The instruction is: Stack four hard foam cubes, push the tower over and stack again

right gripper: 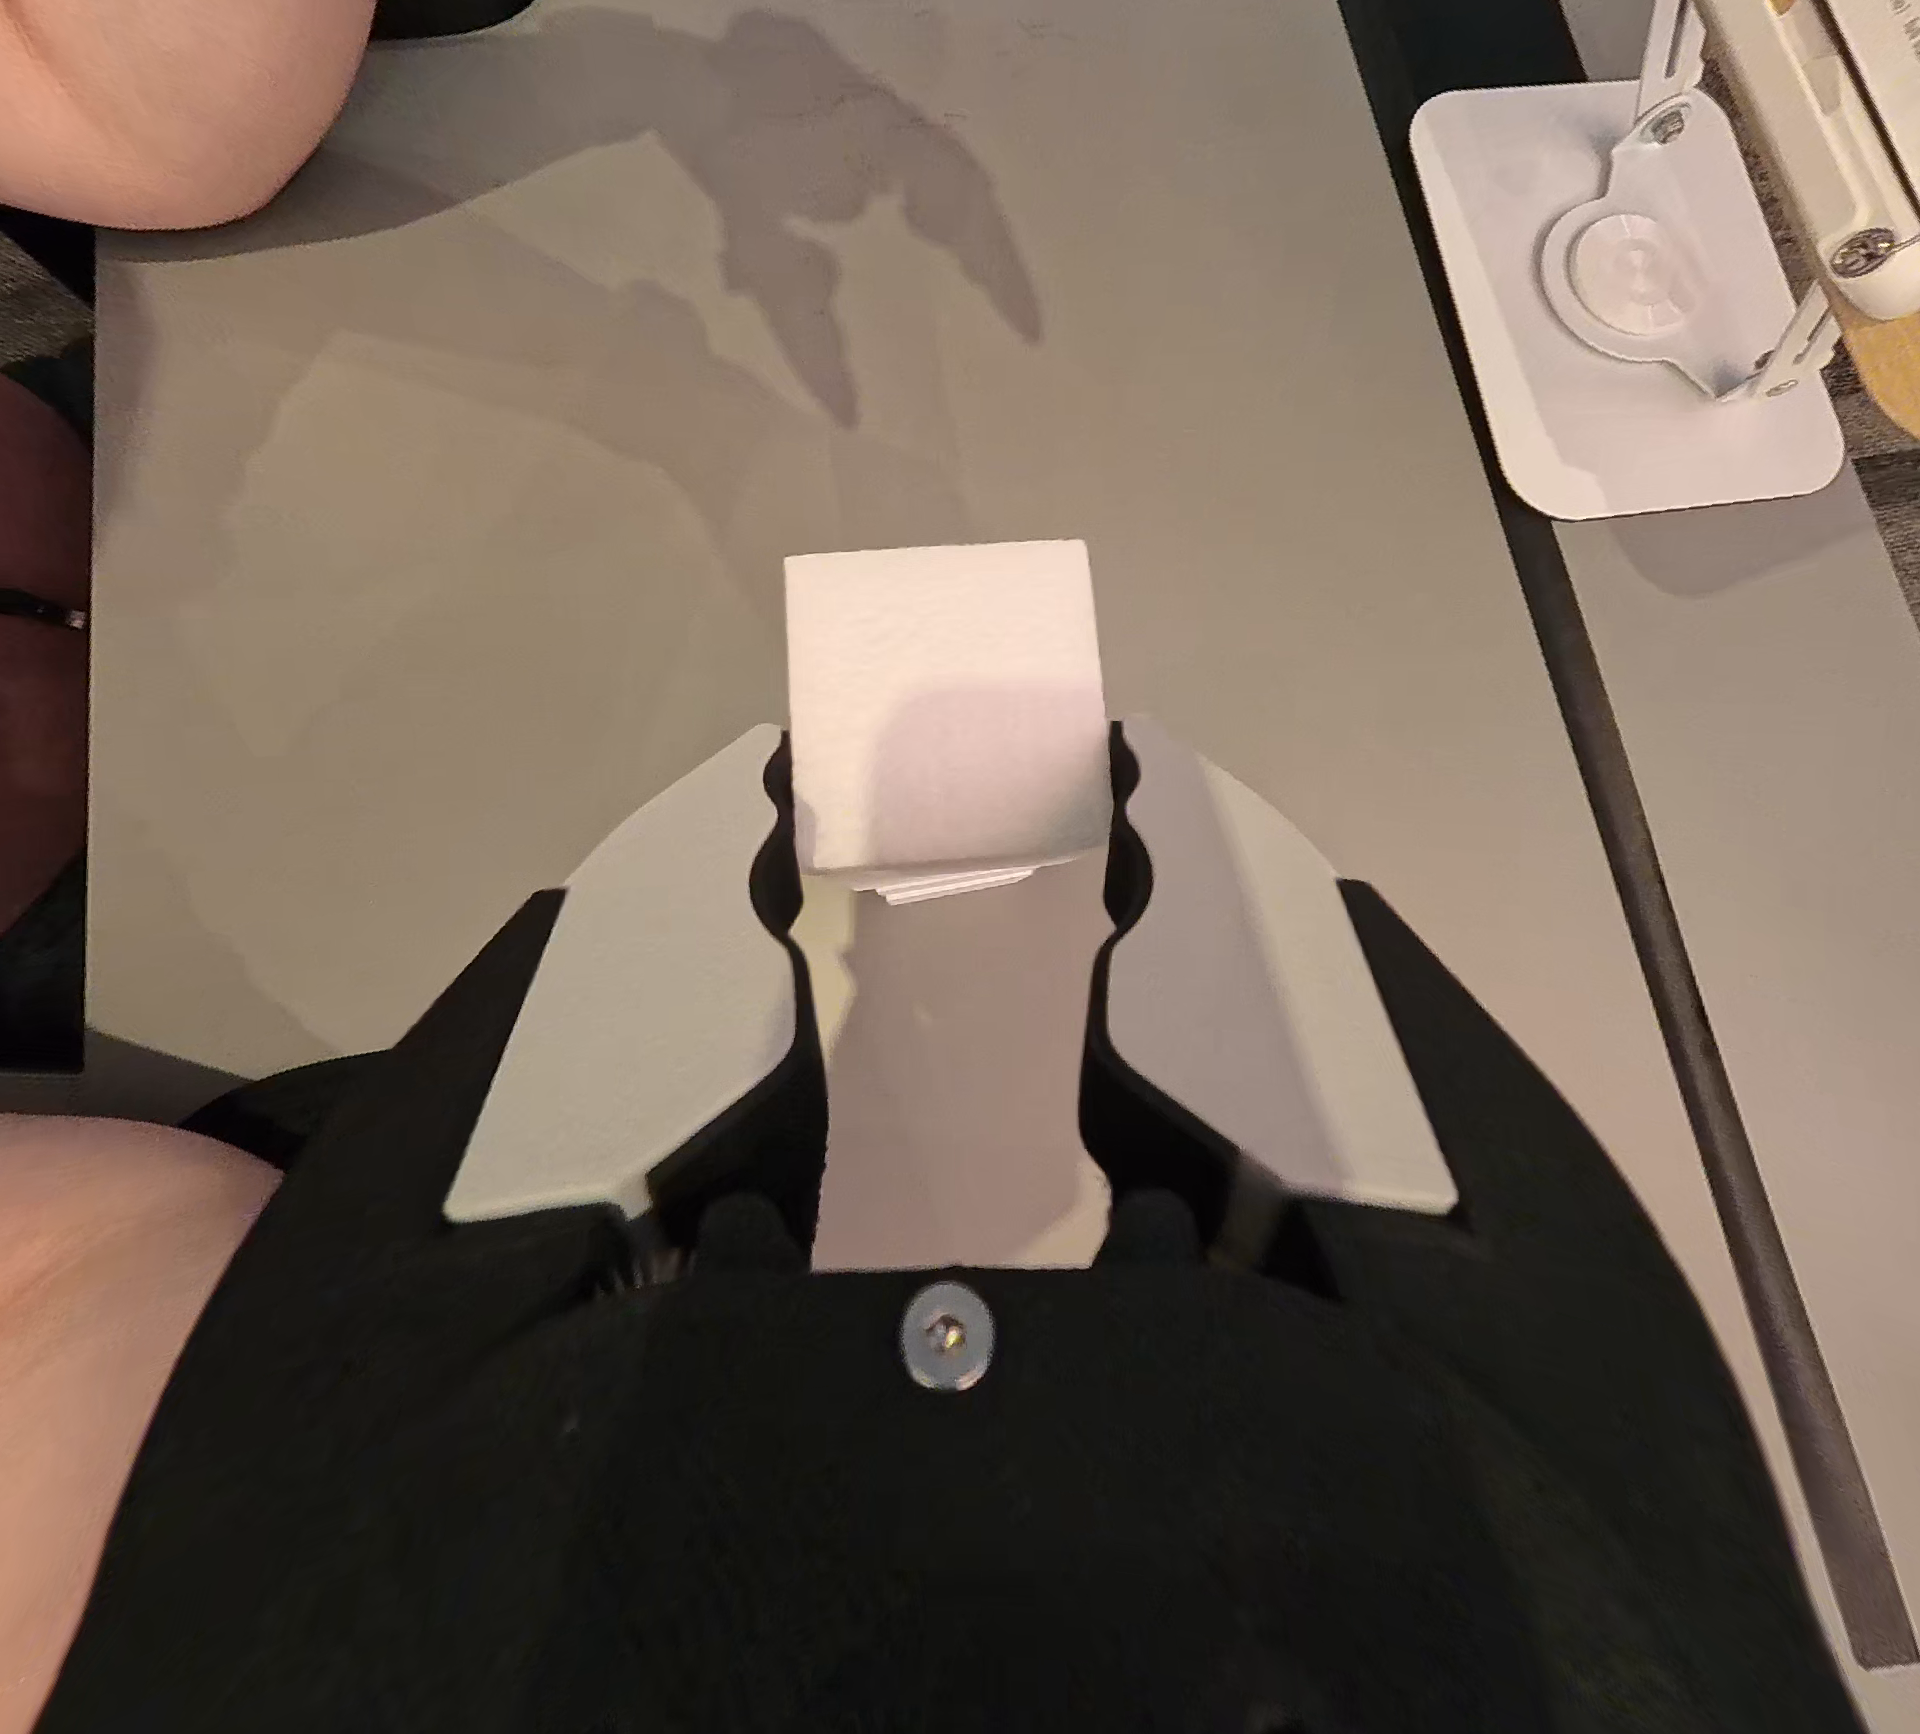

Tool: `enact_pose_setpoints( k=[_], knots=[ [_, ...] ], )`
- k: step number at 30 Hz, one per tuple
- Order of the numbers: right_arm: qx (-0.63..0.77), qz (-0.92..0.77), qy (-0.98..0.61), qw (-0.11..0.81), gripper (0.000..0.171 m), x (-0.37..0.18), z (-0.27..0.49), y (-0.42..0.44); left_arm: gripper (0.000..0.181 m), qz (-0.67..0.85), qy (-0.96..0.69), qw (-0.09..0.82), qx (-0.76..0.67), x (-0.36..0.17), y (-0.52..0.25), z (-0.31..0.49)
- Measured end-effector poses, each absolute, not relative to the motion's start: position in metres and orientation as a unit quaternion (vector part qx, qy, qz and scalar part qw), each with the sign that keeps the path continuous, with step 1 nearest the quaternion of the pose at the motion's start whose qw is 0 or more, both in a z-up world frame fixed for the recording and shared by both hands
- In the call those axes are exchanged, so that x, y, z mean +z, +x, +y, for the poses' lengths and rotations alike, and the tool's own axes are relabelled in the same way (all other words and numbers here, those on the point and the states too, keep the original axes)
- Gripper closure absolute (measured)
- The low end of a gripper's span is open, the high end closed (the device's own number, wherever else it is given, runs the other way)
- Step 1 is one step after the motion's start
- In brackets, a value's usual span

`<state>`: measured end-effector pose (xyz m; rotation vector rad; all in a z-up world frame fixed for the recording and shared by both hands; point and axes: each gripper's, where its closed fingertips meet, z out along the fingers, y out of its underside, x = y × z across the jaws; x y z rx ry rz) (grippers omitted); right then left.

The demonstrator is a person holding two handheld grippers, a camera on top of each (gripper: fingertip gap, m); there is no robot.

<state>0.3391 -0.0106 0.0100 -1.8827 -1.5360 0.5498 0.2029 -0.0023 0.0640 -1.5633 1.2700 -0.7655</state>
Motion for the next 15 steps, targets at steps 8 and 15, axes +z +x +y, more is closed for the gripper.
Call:
enact_pose_setpoints(
  k=[8, 15],
  knots=[
    [0.216, -0.572, -0.682, 0.401, 0.093, 0.04, -0.015, 0.342, 0.102, 0.511, -0.635, 0.484, -0.317, 0.07, 0.197, -0.002],
    [0.244, -0.438, -0.665, 0.555, 0.095, 0.094, -0.019, 0.391, 0.106, 0.473, -0.635, 0.514, -0.33, 0.087, 0.174, 0.006]
  ],
)
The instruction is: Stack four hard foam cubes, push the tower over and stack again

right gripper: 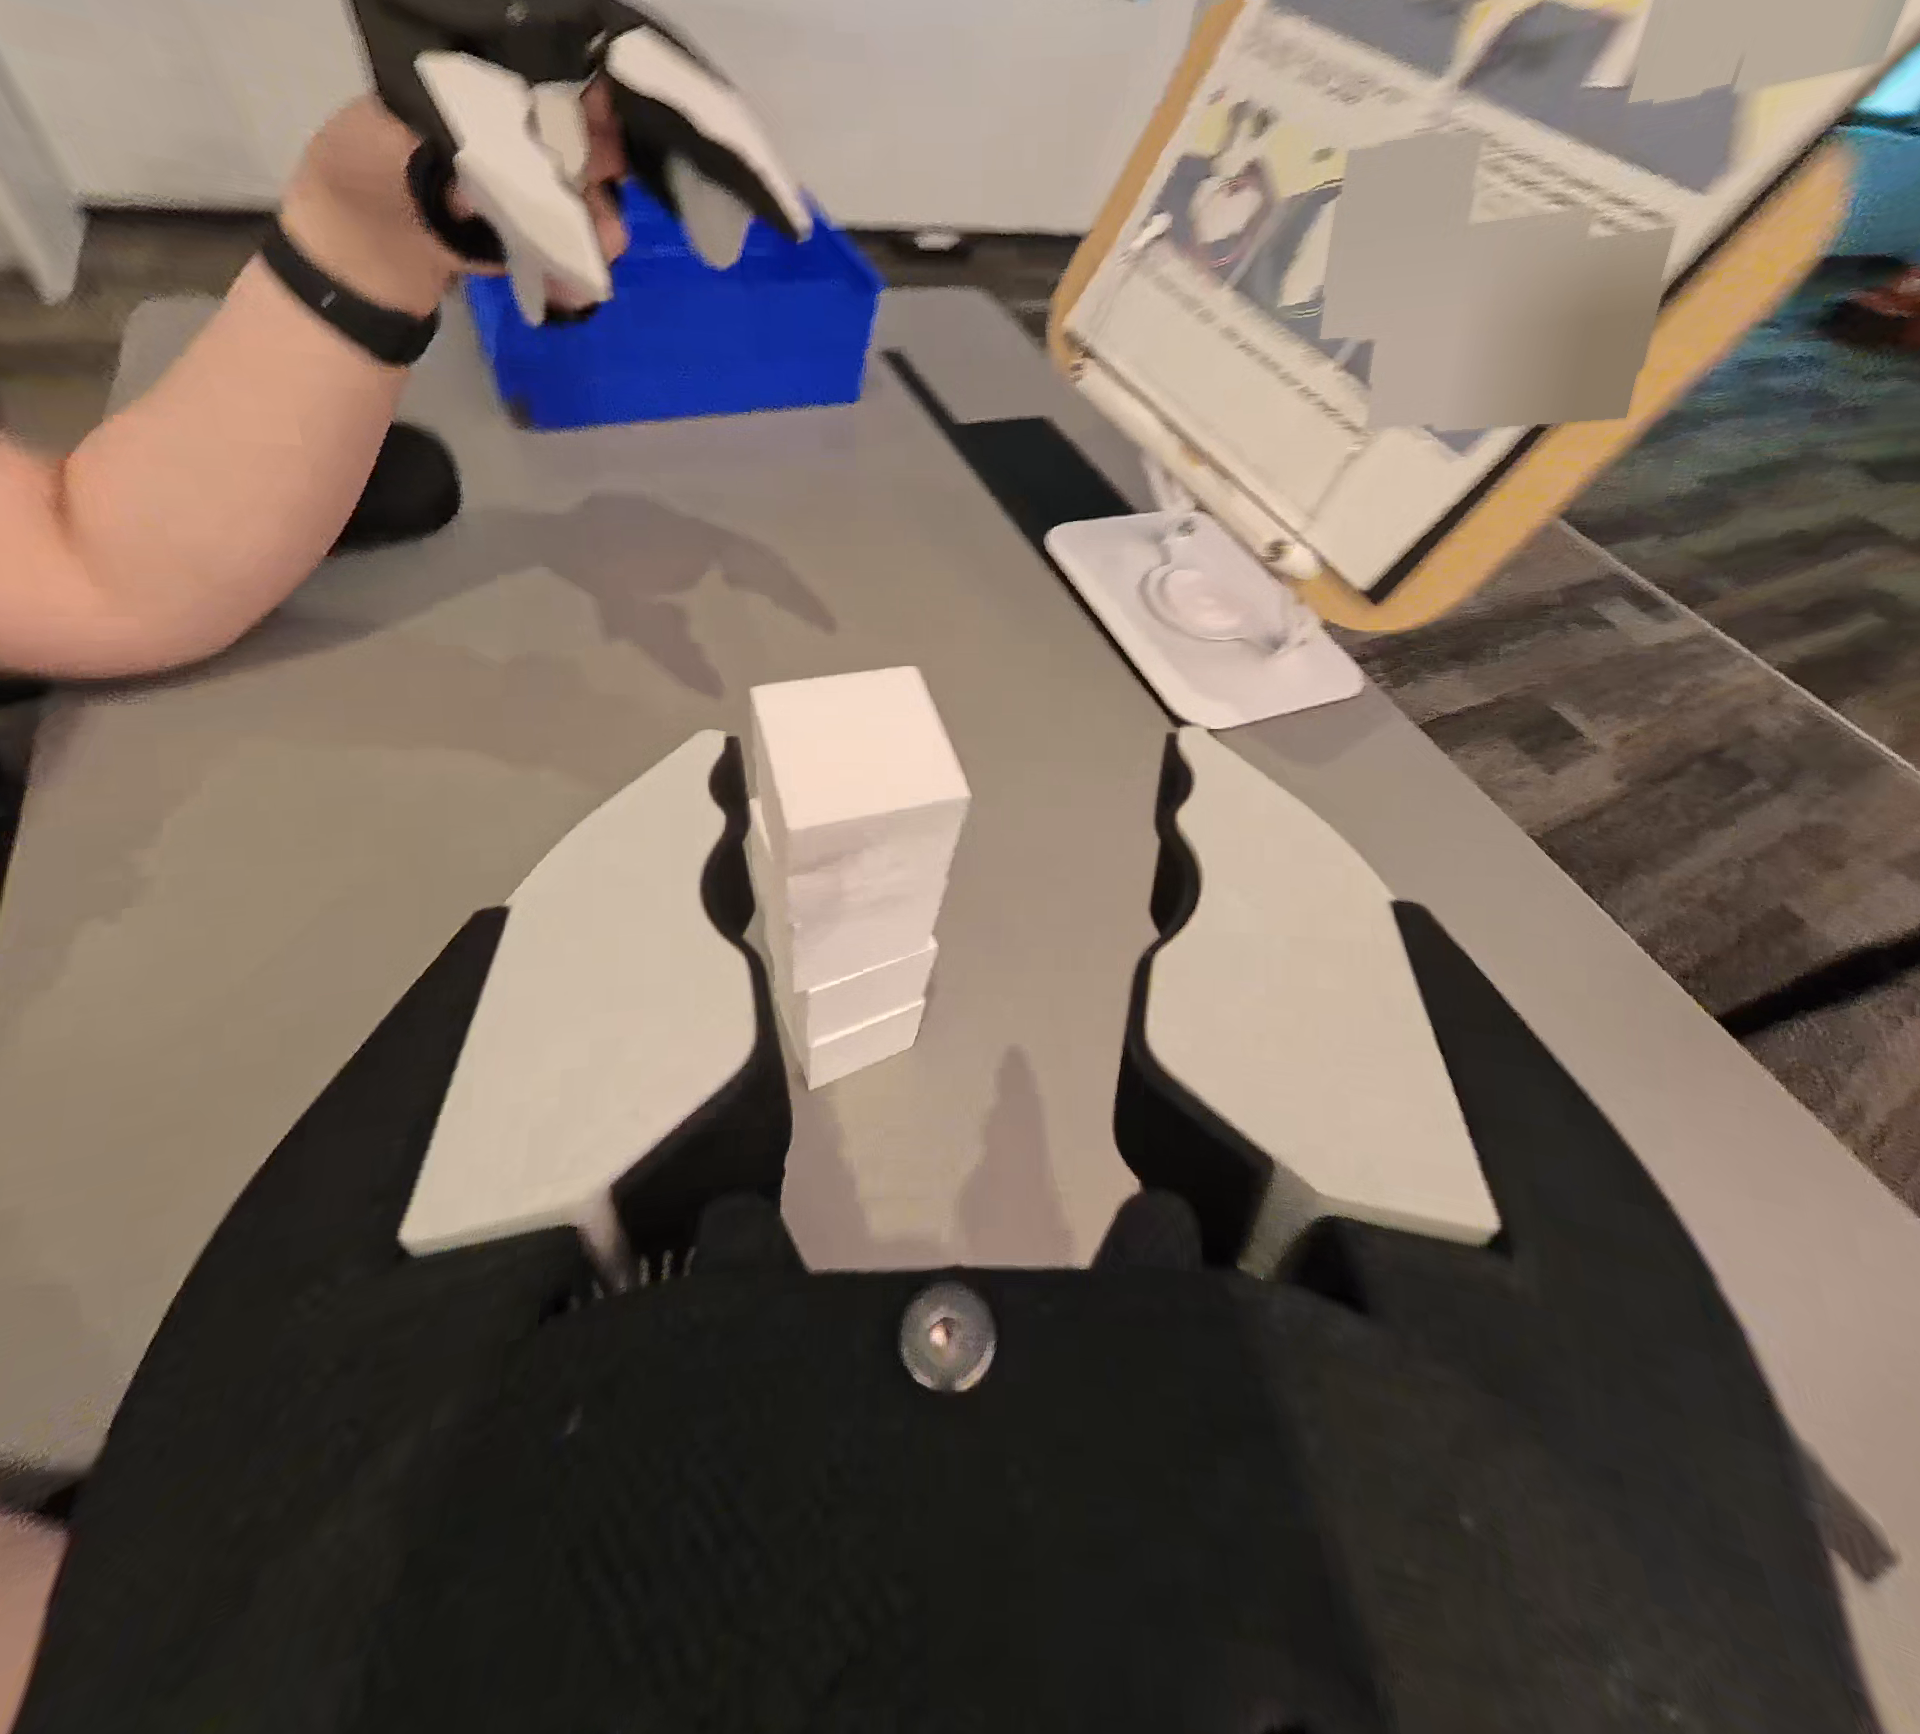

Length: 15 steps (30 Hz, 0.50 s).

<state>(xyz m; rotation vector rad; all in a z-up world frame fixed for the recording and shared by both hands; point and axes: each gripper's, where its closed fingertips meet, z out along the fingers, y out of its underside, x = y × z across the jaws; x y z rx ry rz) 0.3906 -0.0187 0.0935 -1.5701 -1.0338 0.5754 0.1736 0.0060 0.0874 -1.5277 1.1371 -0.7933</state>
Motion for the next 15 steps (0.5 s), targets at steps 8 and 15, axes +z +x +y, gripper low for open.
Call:
enact_pose_setpoints(
  k=[8, 15],
  knots=[
    [0.193, -0.287, -0.799, 0.492, 0.17, 0.027, 0.01, 0.445, 0.116, 0.425, -0.661, 0.548, -0.286, 0.095, 0.145, 0.025],
    [0.163, -0.311, -0.847, 0.399, 0.17, -0.076, 0.006, 0.445, 0.117, 0.41, -0.665, 0.575, -0.242, 0.101, 0.131, 0.03]
  ],
)
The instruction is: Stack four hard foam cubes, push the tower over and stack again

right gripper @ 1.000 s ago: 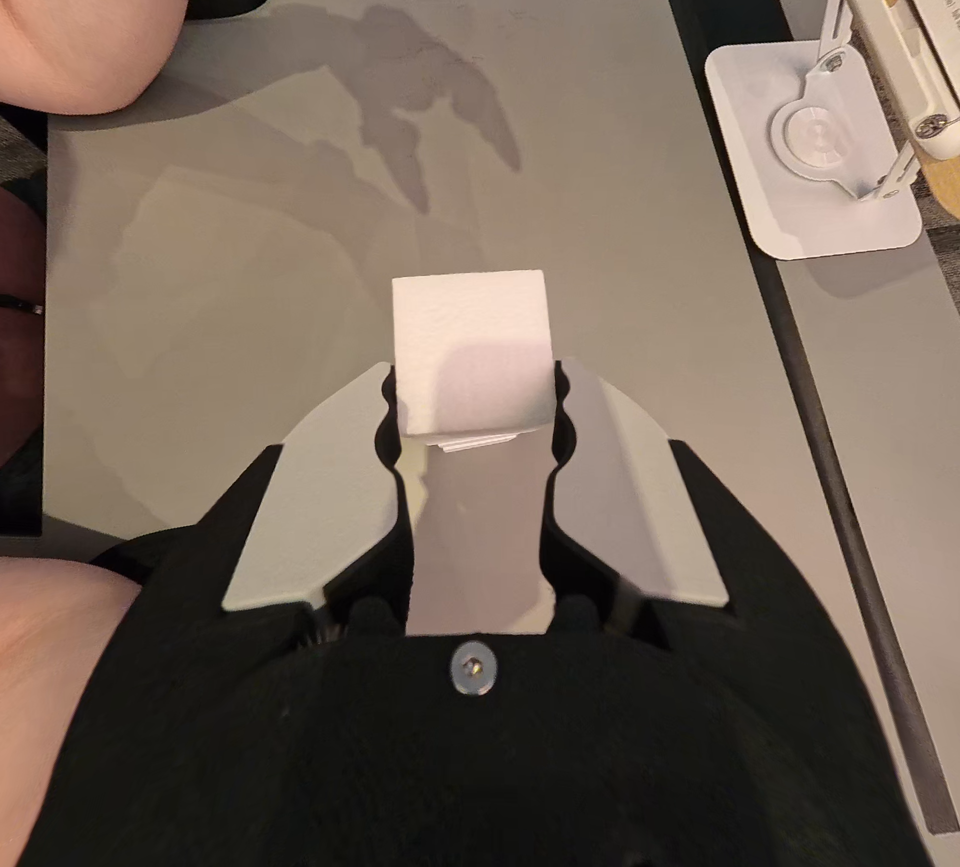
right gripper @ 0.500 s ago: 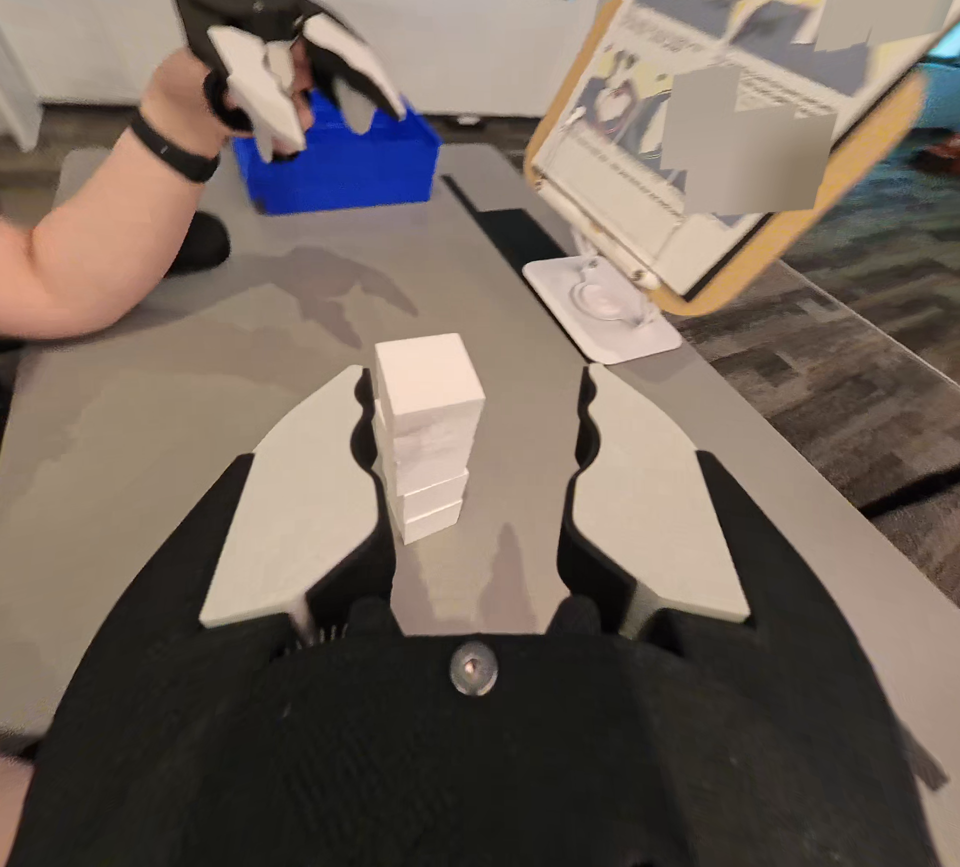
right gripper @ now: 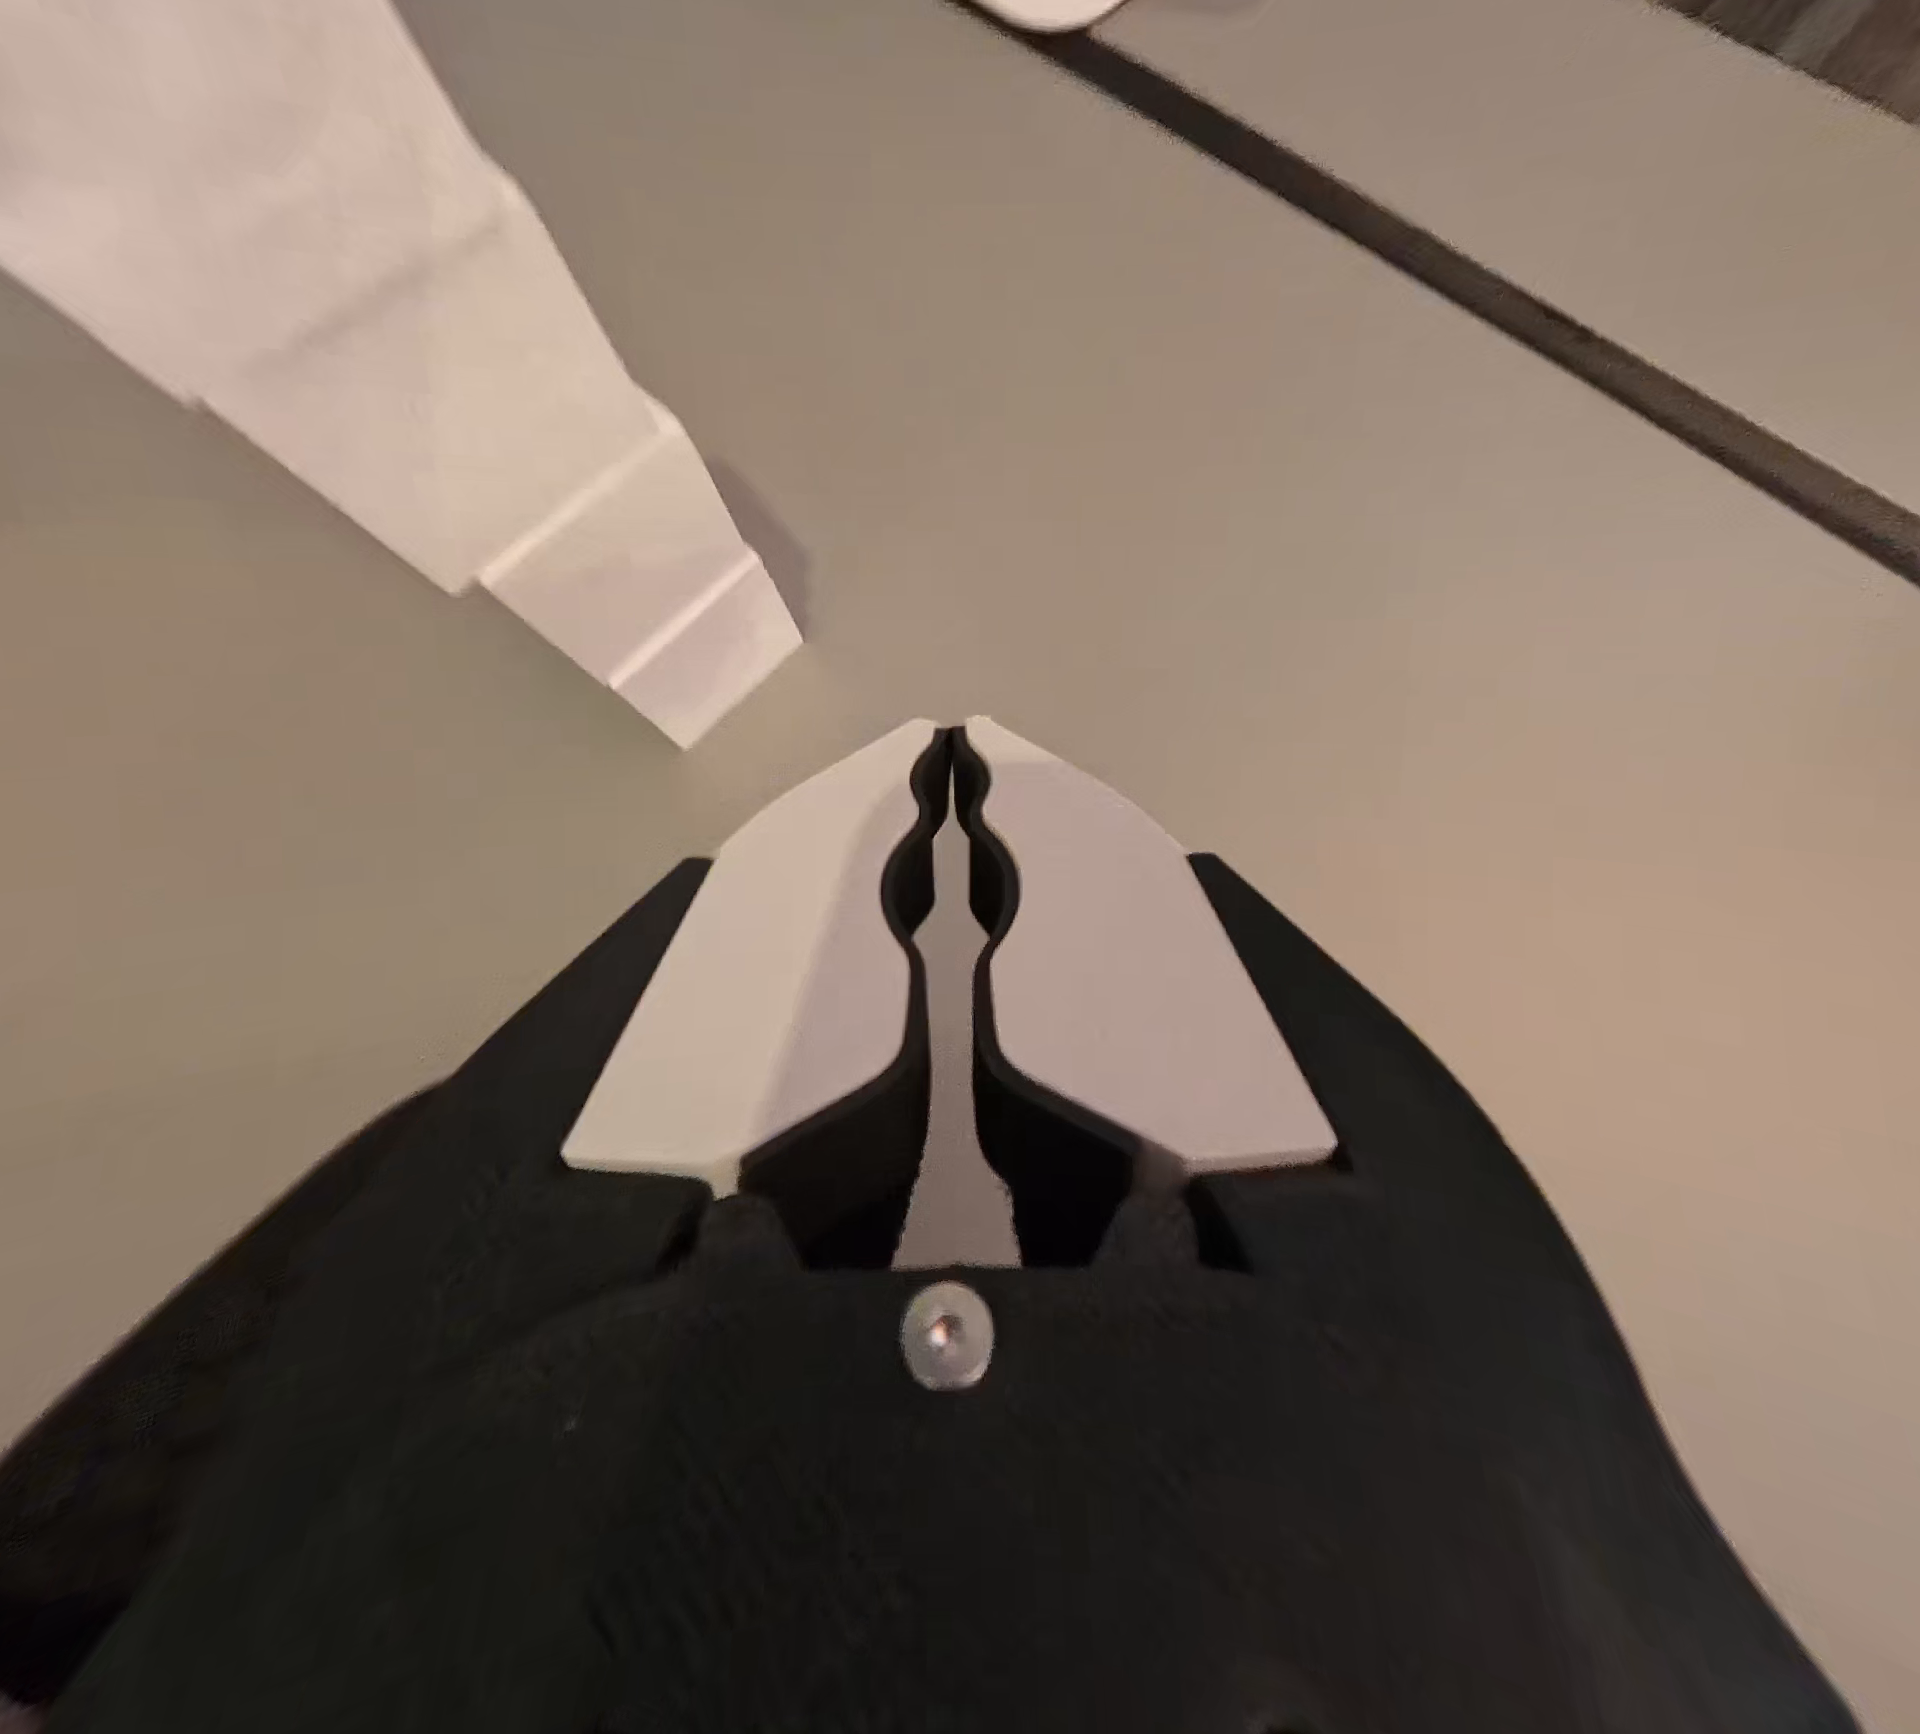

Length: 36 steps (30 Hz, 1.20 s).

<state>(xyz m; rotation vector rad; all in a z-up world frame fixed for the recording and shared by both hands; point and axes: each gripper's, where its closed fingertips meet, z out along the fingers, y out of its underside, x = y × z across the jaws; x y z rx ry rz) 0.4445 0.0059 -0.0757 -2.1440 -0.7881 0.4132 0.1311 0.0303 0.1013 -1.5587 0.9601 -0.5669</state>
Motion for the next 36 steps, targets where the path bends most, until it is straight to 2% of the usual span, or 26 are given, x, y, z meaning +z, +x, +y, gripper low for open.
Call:
enact_pose_setpoints(
  k=[7, 14, 19, 29, 36],
  knots=[
    [0.135, -0.337, -0.852, 0.378, 0.17, -0.096, 0.004, 0.446, 0.117, 0.405, -0.666, 0.579, -0.239, 0.104, 0.126, 0.031],
    [0.112, -0.264, -0.902, 0.322, 0.17, -0.122, -0.005, 0.489, 0.117, 0.399, -0.673, 0.576, -0.237, 0.101, 0.122, 0.034],
    [0.149, -0.252, -0.891, 0.348, 0.17, -0.109, -0.01, 0.489, 0.117, 0.397, -0.682, 0.57, -0.229, 0.097, 0.117, 0.038],
    [0.284, -0.294, -0.862, 0.301, 0.17, -0.082, -0.019, 0.412, 0.116, 0.39, -0.695, 0.563, -0.218, 0.091, 0.11, 0.043],
    [0.315, -0.417, -0.804, 0.284, 0.171, -0.037, -0.011, 0.305, 0.116, 0.391, -0.698, 0.56, -0.214, 0.09, 0.11, 0.043]
  ],
)
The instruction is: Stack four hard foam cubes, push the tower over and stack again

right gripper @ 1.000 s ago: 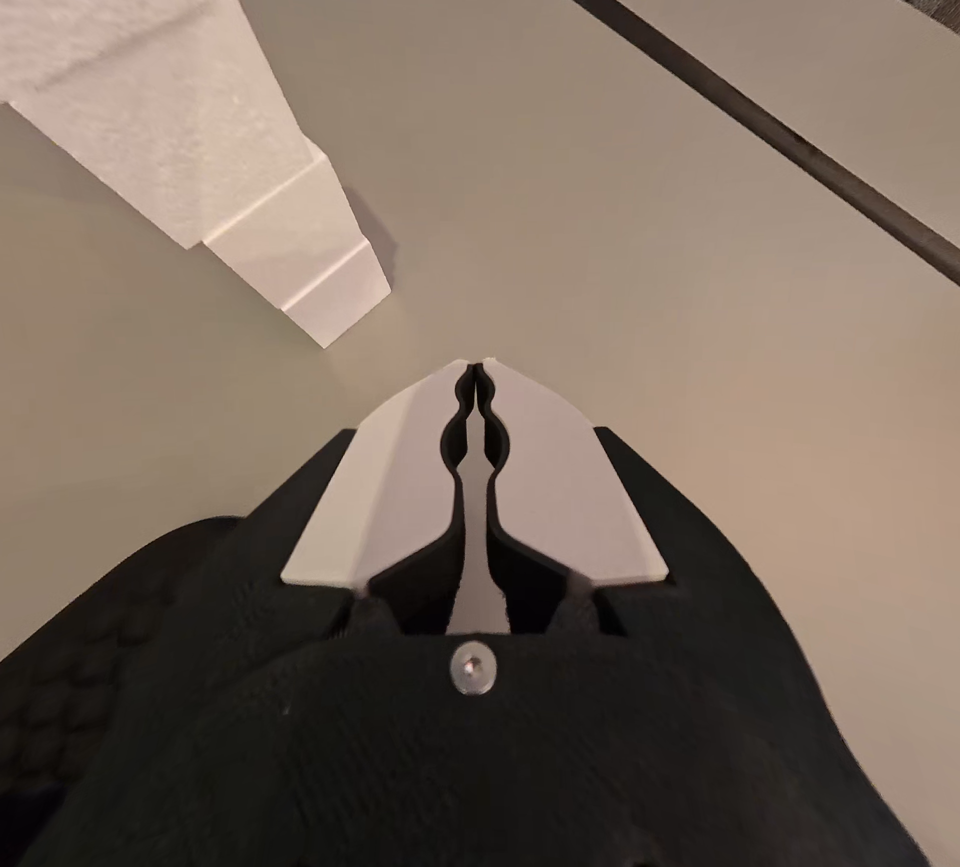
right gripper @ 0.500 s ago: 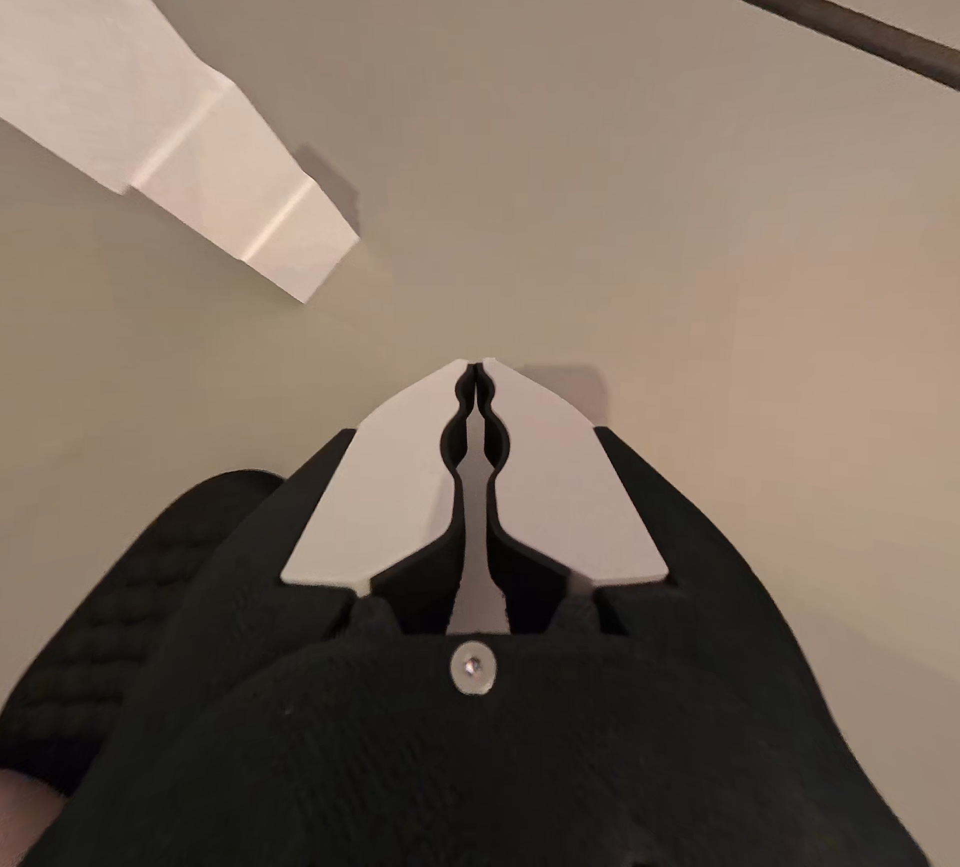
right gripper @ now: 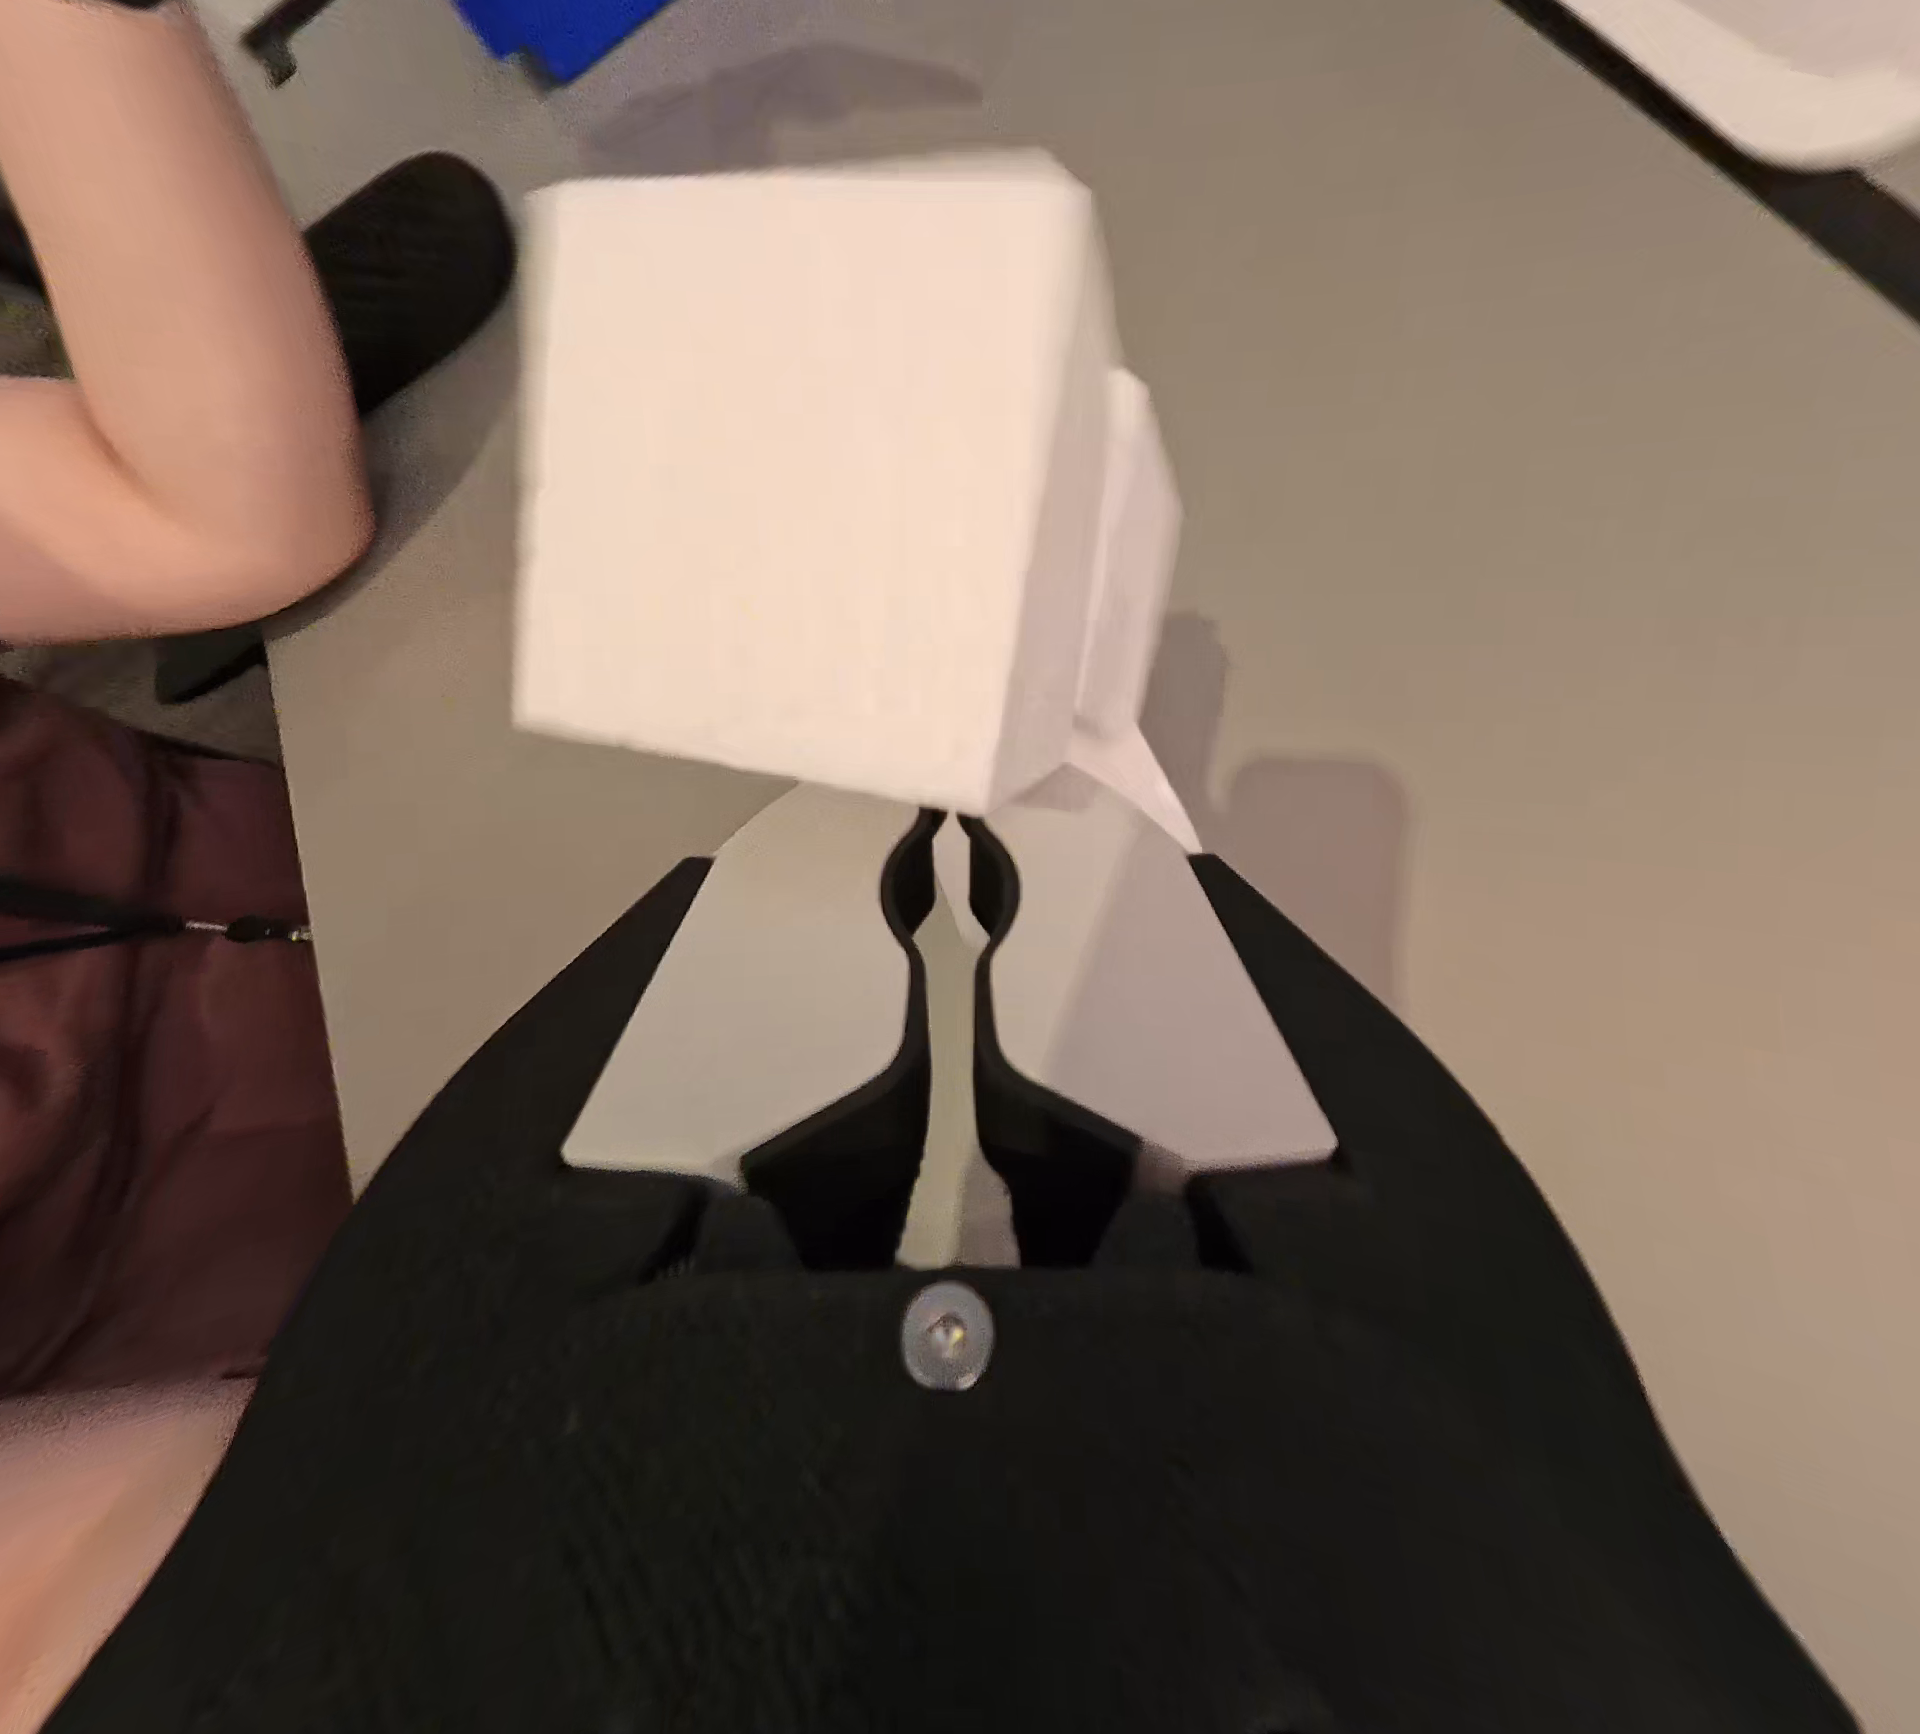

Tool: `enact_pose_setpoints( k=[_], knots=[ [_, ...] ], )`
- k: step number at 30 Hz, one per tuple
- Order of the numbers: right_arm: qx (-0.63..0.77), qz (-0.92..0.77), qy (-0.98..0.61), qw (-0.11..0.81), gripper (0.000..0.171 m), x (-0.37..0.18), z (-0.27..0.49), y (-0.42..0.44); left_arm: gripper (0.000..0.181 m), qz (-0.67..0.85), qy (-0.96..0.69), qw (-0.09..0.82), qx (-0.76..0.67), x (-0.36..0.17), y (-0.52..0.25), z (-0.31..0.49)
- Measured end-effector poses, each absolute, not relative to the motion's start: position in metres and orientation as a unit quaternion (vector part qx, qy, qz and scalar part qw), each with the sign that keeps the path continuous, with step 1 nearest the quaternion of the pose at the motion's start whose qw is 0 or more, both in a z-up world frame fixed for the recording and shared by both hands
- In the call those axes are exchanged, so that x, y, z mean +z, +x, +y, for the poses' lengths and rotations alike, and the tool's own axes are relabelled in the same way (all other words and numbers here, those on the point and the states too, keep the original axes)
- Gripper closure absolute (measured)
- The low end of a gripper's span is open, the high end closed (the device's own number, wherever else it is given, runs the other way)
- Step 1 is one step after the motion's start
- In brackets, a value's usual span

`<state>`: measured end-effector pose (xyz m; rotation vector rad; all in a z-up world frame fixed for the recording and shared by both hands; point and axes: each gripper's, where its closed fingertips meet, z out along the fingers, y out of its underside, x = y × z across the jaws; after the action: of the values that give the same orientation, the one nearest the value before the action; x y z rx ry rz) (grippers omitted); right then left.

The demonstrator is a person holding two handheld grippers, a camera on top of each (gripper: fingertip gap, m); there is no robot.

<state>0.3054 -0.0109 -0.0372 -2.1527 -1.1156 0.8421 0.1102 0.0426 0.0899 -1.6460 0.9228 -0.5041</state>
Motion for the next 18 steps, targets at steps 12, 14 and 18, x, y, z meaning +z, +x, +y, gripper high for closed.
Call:
enact_pose_setpoints(
  k=[12, 14, 18],
  knots=[
    [0.217, -0.52, -0.777, 0.282, 0.17, 0.003, 0.002, 0.279, 0.115, 0.375, -0.712, 0.559, -0.2, 0.089, 0.096, 0.045],
    [0.212, -0.507, -0.783, 0.293, 0.17, -0.003, -0.001, 0.303, 0.115, 0.373, -0.714, 0.557, -0.2, 0.088, 0.097, 0.047],
    [0.209, -0.445, -0.824, 0.282, 0.17, -0.03, -0.003, 0.369, 0.115, 0.378, -0.719, 0.552, -0.187, 0.084, 0.102, 0.05]
  ],
)
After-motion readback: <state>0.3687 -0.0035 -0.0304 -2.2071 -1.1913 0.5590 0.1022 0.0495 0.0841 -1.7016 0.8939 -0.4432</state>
